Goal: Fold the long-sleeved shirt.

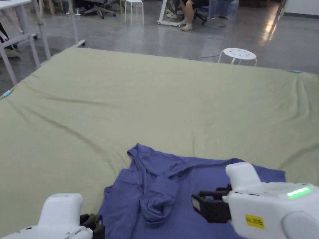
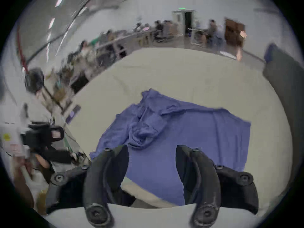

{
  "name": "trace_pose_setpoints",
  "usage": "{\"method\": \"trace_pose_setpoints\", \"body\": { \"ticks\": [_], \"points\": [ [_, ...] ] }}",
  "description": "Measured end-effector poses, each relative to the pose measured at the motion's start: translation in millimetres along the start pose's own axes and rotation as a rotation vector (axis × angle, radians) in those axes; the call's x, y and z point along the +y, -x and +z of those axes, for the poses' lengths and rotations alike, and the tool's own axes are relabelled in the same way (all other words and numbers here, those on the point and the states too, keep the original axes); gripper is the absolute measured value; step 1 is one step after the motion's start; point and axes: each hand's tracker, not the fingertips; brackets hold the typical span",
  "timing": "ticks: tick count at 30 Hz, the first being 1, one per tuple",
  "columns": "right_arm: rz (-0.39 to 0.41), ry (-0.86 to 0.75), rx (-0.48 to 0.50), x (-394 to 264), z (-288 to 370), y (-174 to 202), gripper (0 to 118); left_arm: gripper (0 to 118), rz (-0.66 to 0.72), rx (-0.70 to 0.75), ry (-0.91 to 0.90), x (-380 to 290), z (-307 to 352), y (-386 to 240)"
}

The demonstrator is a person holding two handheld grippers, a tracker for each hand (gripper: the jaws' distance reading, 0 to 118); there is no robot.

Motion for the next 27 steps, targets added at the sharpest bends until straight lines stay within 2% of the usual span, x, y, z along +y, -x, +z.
{"method": "trace_pose_setpoints", "body": {
  "ticks": [1,2,3,5,8,11,12,13,14,15,16,17,18,20,22,24,26,27],
  "points": [
    [-0.022,-0.010,-0.040,-14.5,10.9,-9.2,41,0,-0.003,-0.003,0.008,-2.0,-2.9,-2.4],
    [-0.004,-0.012,-0.119,-28.4,21.3,-12.7,13,0,-0.006,-0.006,0.020,-3.7,-7.3,-5.0],
    [0.011,0.003,-0.177,-39.7,26.7,-15.7,0,0,-0.008,-0.011,0.032,-4.5,-12.1,-7.0],
    [-0.046,0.037,-0.217,-67.2,30.6,-31.0,0,0,-0.003,-0.024,0.052,-2.3,-26.0,-11.2],
    [-0.116,0.063,-0.139,-81.7,29.3,-50.8,0,0,-0.011,-0.029,0.085,17.9,-58.3,-15.3],
    [-0.127,0.057,-0.151,-77.5,27.2,-67.7,0,0,-0.054,-0.032,0.045,64.1,-104.6,-24.5],
    [-0.134,0.056,-0.150,-75.8,24.5,-73.9,0,24,-0.070,-0.027,0.029,82.0,-123.2,-27.5],
    [-0.144,0.050,-0.148,-73.5,21.8,-80.7,0,65,-0.082,-0.020,0.024,102.4,-148.3,-28.5],
    [-0.158,0.041,-0.149,-71.5,18.7,-87.5,0,65,-0.097,0.002,0.021,122.4,-176.2,-28.0],
    [-0.174,0.036,-0.145,-65.5,18.3,-92.6,0,79,-0.112,0.031,0.033,139.2,-202.3,-27.8],
    [-0.202,0.034,-0.138,-64.3,14.2,-100.2,0,106,-0.113,0.072,0.051,153.5,-240.8,-24.4],
    [-0.233,0.033,-0.136,-64.0,10.0,-107.8,0,118,-0.119,0.112,0.081,166.6,-273.9,-20.8],
    [-0.259,0.036,-0.136,-64.4,6.3,-114.7,0,115,-0.118,0.105,0.039,175.8,-301.3,-18.0],
    [-0.285,0.047,-0.137,-62.9,0.2,-129.2,0,115,-0.128,0.140,0.159,198.1,-371.2,-4.3],
    [-0.316,0.066,-0.156,-62.4,-9.5,-145.3,0,108,-0.116,0.158,0.266,200.6,-428.8,3.0],
    [-0.335,0.083,-0.175,-58.0,-16.0,-161.3,0,89,-0.079,0.129,0.355,195.1,-450.2,2.4],
    [-0.353,0.084,-0.199,-47.2,-23.2,-180.0,0,92,-0.141,0.167,0.348,185.0,-464.1,-4.2],
    [-0.369,0.079,-0.208,-40.2,-25.0,-188.8,0,88,-0.202,0.186,0.292,185.9,-458.8,-11.1]
  ]
}}
